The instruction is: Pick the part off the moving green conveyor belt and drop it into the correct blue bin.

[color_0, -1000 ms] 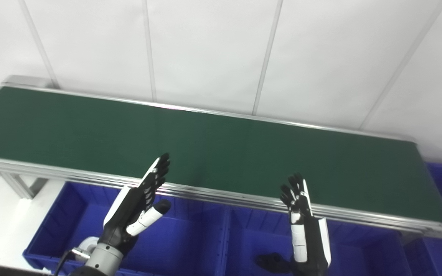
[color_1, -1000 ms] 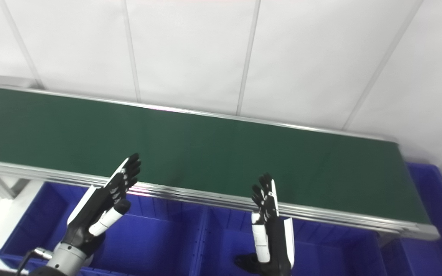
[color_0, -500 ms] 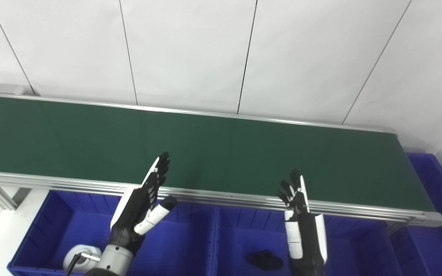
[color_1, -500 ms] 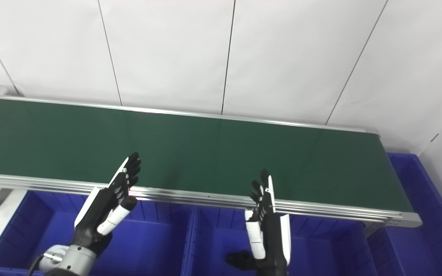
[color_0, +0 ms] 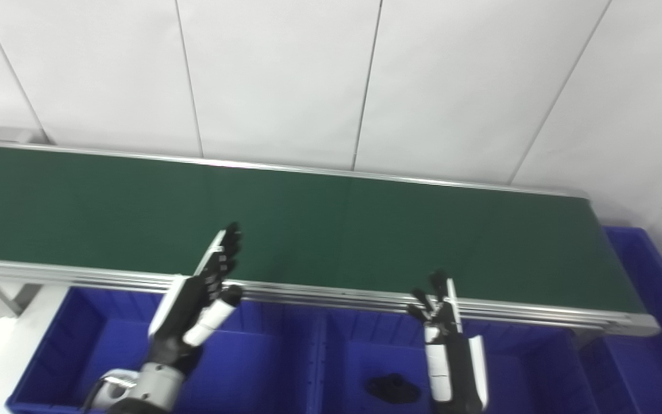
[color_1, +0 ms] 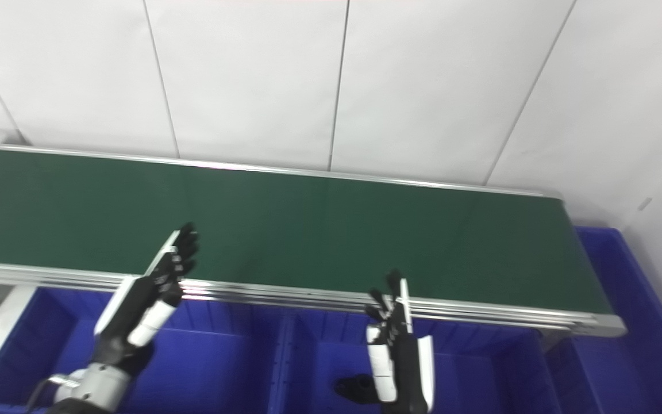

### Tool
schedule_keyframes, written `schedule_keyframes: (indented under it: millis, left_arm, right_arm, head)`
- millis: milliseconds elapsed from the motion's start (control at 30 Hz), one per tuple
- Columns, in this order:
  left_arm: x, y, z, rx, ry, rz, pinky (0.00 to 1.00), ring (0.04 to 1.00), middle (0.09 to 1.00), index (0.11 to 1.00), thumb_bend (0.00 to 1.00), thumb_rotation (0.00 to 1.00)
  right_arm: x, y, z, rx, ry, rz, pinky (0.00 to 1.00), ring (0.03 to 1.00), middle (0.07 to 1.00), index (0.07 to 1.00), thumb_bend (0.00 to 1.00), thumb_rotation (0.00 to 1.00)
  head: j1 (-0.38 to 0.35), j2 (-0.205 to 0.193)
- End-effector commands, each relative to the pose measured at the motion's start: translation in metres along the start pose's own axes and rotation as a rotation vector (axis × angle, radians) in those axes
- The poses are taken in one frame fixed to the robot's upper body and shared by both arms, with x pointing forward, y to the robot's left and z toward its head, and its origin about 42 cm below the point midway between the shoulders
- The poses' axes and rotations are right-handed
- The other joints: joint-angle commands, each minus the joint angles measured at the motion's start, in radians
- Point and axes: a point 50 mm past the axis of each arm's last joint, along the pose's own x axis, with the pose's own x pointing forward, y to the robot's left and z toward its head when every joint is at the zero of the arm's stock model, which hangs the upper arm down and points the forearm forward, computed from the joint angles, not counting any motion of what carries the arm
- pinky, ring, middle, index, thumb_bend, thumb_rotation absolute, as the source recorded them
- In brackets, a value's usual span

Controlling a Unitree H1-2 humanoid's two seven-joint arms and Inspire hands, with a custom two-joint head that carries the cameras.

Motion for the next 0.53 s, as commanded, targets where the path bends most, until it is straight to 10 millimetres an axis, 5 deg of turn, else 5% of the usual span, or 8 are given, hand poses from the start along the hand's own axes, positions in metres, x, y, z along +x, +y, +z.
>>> schedule_keyframes:
  millis: [0, 100, 300, 500]
  left_arm:
    - [0.008, 0.008, 0.012, 0.011, -0.057, -0.028, 1.0, 1.0, 1.0, 1.0, 0.98, 0.84]
    - [0.01, 0.021, 0.008, 0.014, -0.091, -0.056, 1.0, 1.0, 1.0, 1.0, 0.93, 0.84]
    - [0.008, 0.024, 0.008, 0.083, -0.108, -0.031, 1.0, 1.0, 1.0, 1.0, 0.88, 0.87]
    - [0.008, 0.015, 0.008, 0.084, -0.117, -0.032, 1.0, 1.0, 1.0, 1.0, 0.88, 0.84]
  right_arm:
    - [0.014, 0.052, 0.026, 0.111, -0.086, 0.021, 0.81, 0.9, 0.986, 1.0, 0.74, 0.99]
    - [0.017, 0.066, 0.024, 0.103, -0.081, 0.028, 0.79, 0.898, 0.993, 1.0, 0.73, 0.98]
    - [0.021, 0.077, 0.026, 0.102, -0.109, 0.009, 0.77, 0.907, 1.0, 1.0, 0.74, 1.0]
    - [0.017, 0.069, 0.029, 0.107, -0.11, 0.006, 0.78, 0.904, 1.0, 1.0, 0.73, 1.0]
  head:
    - [-0.029, -0.006]
    - [-0.099, -0.028]
    - [-0.092, -0.022]
    - [-0.048, -0.007]
